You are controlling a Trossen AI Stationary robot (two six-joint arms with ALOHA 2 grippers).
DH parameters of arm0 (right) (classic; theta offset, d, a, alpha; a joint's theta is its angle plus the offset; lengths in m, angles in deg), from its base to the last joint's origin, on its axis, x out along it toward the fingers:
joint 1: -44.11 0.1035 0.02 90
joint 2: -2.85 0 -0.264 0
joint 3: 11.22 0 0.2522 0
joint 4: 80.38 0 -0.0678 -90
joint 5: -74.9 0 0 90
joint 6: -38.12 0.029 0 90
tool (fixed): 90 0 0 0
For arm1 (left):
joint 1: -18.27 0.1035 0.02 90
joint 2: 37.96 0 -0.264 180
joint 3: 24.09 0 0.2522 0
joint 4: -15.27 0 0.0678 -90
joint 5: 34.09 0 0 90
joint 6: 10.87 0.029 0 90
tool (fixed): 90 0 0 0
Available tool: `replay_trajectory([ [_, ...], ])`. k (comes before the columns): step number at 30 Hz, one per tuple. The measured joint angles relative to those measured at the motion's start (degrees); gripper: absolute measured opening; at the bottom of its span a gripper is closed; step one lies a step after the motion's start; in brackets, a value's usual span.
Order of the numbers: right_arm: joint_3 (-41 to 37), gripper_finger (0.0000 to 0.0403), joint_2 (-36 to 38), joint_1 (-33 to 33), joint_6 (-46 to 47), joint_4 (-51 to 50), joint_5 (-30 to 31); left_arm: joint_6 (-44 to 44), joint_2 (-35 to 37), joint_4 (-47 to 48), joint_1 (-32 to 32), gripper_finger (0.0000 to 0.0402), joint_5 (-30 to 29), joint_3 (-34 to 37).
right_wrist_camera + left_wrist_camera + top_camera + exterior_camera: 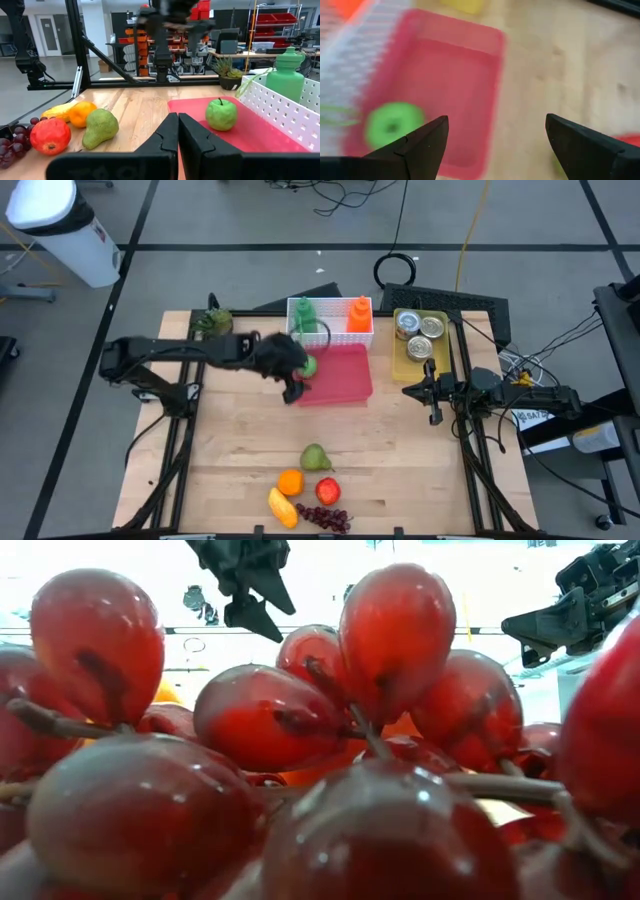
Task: Pick & Place Food Item
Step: Put the green pear into the red bin
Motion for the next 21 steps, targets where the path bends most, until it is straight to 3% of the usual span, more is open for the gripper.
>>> replay_trajectory([
  [10, 0.00, 0.0000, 0.00, -0.02, 0.01, 0.01, -0.02, -0.73, -5.25, -4.39, -13.99, 0.0345, 0.01, 0.00],
  [21, -0.02, 0.0000, 0.02, 0.00, 0.01, 0.00, -0.02, 3.18, -14.01, -13.83, -20.20, 0.0345, 0.27, 0.07],
])
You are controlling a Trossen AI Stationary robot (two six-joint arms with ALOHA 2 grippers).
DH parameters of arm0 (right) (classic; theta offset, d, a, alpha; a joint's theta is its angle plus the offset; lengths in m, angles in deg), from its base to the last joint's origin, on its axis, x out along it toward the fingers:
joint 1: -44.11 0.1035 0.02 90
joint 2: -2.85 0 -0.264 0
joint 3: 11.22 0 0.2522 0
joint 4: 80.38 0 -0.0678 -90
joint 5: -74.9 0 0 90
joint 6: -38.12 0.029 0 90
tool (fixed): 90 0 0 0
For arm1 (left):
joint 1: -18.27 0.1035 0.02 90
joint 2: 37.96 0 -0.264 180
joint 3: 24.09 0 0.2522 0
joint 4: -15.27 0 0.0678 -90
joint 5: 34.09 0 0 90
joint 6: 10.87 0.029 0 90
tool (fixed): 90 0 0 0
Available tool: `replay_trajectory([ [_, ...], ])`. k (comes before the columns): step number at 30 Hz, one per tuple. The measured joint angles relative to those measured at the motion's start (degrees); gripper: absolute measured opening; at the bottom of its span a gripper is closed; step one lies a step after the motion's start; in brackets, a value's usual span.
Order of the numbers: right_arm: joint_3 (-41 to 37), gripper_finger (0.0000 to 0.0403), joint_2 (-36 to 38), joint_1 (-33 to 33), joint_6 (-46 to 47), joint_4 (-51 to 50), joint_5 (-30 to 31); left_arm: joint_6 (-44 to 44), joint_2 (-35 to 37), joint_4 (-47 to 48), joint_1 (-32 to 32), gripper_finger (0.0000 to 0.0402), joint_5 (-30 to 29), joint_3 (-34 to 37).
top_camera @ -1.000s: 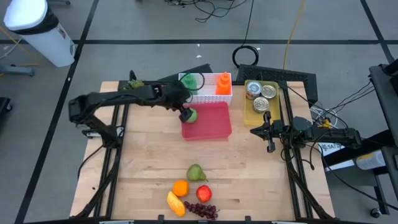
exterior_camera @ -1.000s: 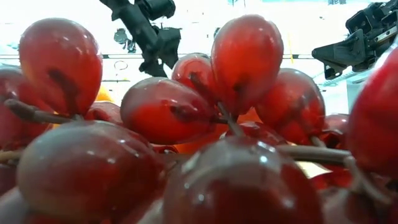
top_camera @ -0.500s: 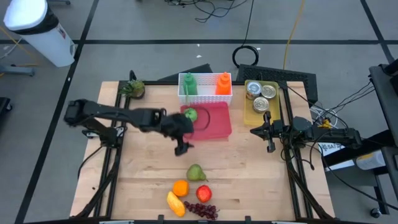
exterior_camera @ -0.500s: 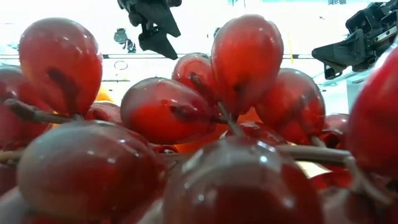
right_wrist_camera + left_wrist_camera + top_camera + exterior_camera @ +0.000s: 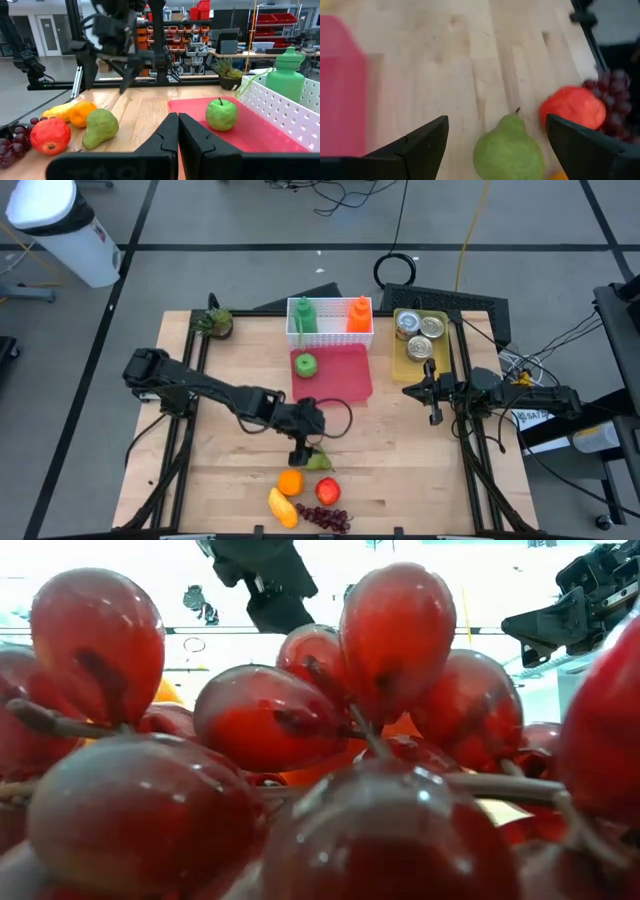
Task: Pick & Place Food Item
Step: Put the green pear into the red bin
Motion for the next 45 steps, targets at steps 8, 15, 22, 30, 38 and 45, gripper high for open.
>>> replay_trajectory([
  [8, 0.00, 0.0000, -0.01, 0.00, 0.01, 0.02, 0.00, 7.39, -5.32, 1.26, -2.69, 0.0344, 5.30, 0.00],
  [15, 0.00, 0.0000, 0.00, -0.02, 0.01, 0.04, 0.02, 7.03, -7.07, 1.04, -3.55, 0.0345, 2.20, 0.00],
  [22, 0.00, 0.0000, -0.01, 0.00, -0.01, 0.04, 0.02, 6.62, -9.13, 1.30, -3.59, 0.0345, 0.75, -0.05],
  [30, 0.00, 0.0000, -0.02, -0.01, 0.01, 0.06, 0.00, 4.29, -10.43, 2.14, -2.76, 0.0345, 1.03, -0.23],
  [38, -0.07, 0.0000, -0.02, -0.01, -0.01, 0.03, 0.00, 3.03, -10.90, 6.98, -1.54, 0.0313, 1.26, -0.17],
  [45, -0.04, 0.0000, -0.02, -0.01, 0.00, 0.05, 0.00, 1.79, -11.10, 7.28, -0.58, 0.0245, 1.77, -0.07],
])
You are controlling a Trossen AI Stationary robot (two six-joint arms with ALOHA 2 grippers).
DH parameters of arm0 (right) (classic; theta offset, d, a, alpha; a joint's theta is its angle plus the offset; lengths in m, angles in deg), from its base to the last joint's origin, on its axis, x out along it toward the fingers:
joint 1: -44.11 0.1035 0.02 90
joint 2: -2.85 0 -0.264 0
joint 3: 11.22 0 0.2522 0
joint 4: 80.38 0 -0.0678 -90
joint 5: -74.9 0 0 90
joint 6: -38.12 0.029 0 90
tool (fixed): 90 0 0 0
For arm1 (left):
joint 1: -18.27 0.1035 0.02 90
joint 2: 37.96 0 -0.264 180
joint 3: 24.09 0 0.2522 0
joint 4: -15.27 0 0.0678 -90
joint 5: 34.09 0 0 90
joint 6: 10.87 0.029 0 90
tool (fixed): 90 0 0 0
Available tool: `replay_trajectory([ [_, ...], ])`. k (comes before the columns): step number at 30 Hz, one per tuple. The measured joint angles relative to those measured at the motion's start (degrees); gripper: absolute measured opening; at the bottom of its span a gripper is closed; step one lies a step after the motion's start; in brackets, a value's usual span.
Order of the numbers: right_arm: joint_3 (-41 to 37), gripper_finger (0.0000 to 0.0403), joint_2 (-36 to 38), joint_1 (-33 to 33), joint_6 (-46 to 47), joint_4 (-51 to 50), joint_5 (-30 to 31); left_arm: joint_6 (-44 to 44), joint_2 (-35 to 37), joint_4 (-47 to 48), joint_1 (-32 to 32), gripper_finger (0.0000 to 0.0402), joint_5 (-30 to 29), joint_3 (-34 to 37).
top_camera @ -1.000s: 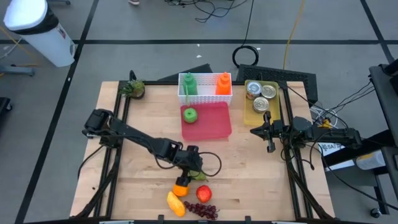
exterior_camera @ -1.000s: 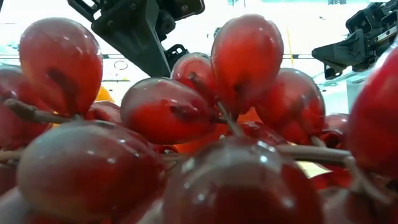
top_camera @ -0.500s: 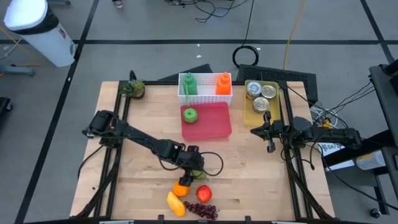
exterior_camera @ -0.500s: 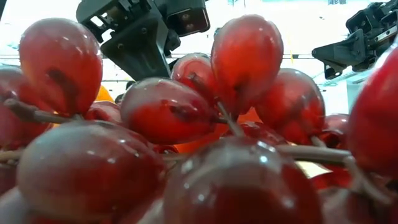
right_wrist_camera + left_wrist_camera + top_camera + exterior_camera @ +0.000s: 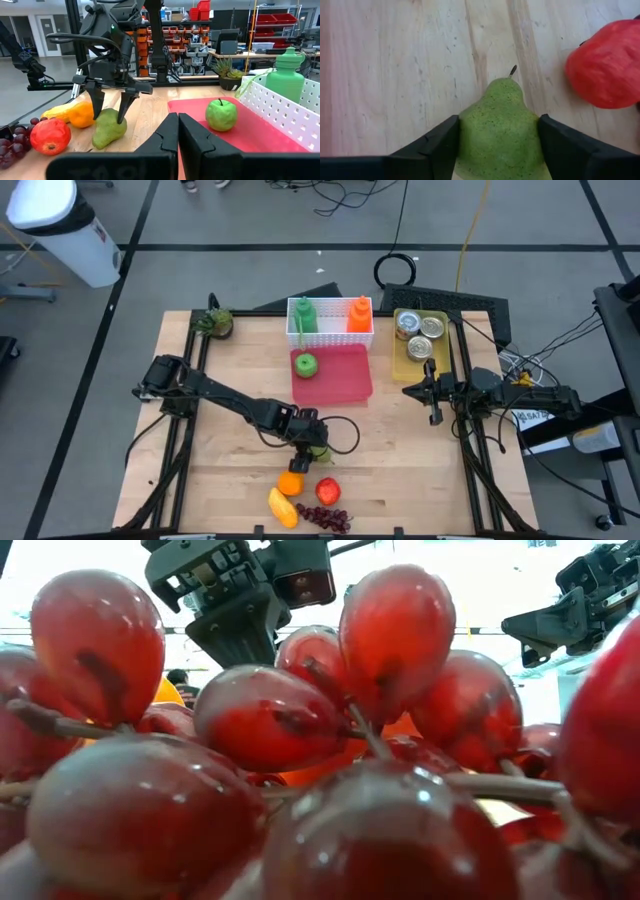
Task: Pick & Place Food Item
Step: Put the green pear into the red bin
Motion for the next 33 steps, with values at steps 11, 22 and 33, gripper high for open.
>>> replay_trajectory([
  [11, 0.00, 0.0000, 0.00, 0.01, -0.01, -0.01, 0.02, 1.06, 1.83, -4.57, 1.93, 0.0240, -3.16, 0.38],
  [22, 0.01, 0.0000, 0.00, 0.00, 0.01, -0.01, 0.00, 4.18, 2.71, -16.78, 6.02, 0.0230, -5.53, 0.52],
  [33, 0.07, 0.0000, 0.00, 0.00, 0.00, 0.00, 0.01, 5.75, 2.92, -36.80, 8.55, 0.0185, -3.13, 2.02],
])
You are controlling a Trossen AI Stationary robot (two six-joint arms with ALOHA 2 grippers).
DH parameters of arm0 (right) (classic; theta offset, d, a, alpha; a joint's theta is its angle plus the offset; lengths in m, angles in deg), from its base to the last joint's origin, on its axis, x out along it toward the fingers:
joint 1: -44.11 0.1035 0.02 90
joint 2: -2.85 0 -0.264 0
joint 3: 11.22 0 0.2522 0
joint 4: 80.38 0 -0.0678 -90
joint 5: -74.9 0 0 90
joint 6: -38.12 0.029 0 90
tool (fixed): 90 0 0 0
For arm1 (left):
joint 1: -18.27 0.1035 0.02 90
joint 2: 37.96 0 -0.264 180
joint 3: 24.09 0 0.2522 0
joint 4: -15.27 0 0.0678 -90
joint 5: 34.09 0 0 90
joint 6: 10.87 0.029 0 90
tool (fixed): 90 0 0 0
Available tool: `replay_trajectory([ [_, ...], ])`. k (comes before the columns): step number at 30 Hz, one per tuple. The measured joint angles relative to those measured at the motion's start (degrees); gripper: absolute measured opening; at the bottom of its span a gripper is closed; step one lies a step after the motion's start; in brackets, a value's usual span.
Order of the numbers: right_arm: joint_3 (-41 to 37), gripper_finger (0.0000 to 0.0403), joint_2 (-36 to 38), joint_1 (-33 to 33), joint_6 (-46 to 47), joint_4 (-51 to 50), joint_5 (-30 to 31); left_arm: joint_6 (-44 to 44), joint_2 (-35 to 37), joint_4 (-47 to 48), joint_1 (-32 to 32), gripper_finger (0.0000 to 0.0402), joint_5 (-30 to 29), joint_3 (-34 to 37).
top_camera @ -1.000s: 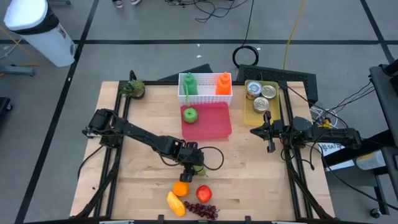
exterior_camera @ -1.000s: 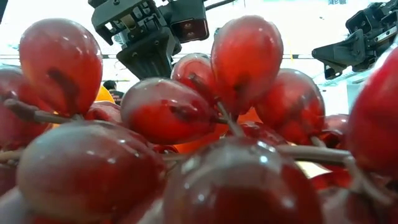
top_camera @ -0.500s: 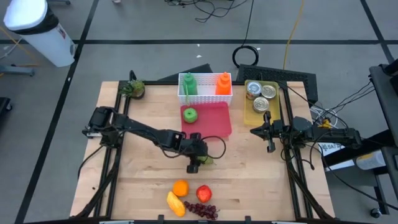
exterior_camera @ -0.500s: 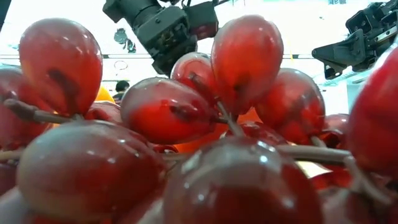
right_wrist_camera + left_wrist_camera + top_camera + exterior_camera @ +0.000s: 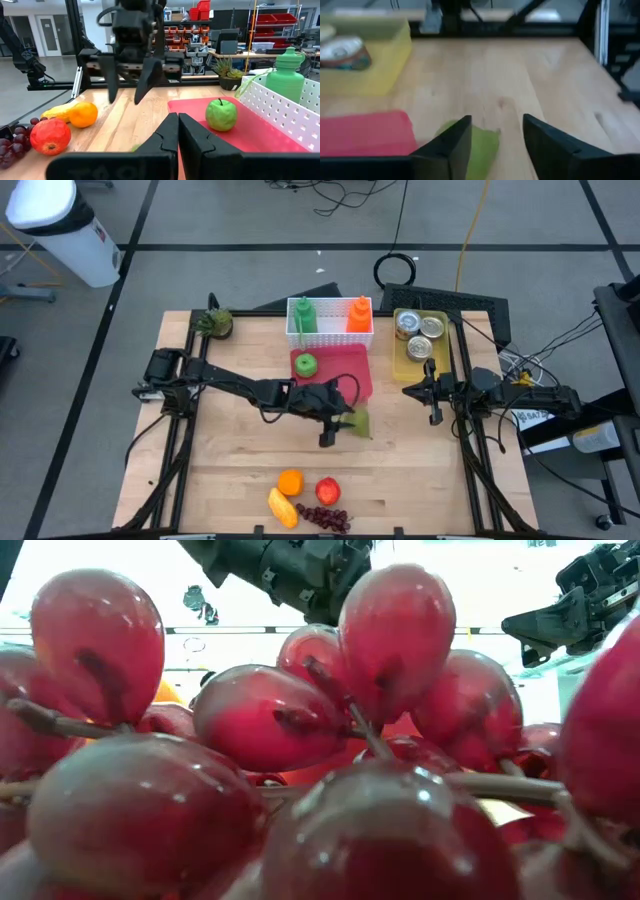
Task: Pick & Place Food Item
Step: Put the green pear into the red bin
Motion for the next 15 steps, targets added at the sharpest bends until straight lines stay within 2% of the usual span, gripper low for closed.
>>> replay_trajectory([
  [3, 0.00, 0.0000, 0.00, -0.01, -0.01, 0.01, 0.01, -0.09, 0.01, -6.61, 1.54, 0.0148, 3.18, 3.14],
  [9, 0.00, 0.0000, 0.00, 0.00, -0.01, -0.01, -0.01, -2.74, -0.01, -7.27, 3.18, 0.0100, 4.09, 5.21],
  [12, 0.00, 0.0000, 0.00, 0.01, 0.00, -0.01, 0.00, -6.36, -0.01, -7.54, 3.21, 0.0111, 4.06, 4.77],
  [15, 0.00, 0.0000, 0.00, 0.01, -0.01, -0.01, 0.01, -8.46, 0.01, -7.45, 2.78, 0.0147, 3.99, 4.73],
])
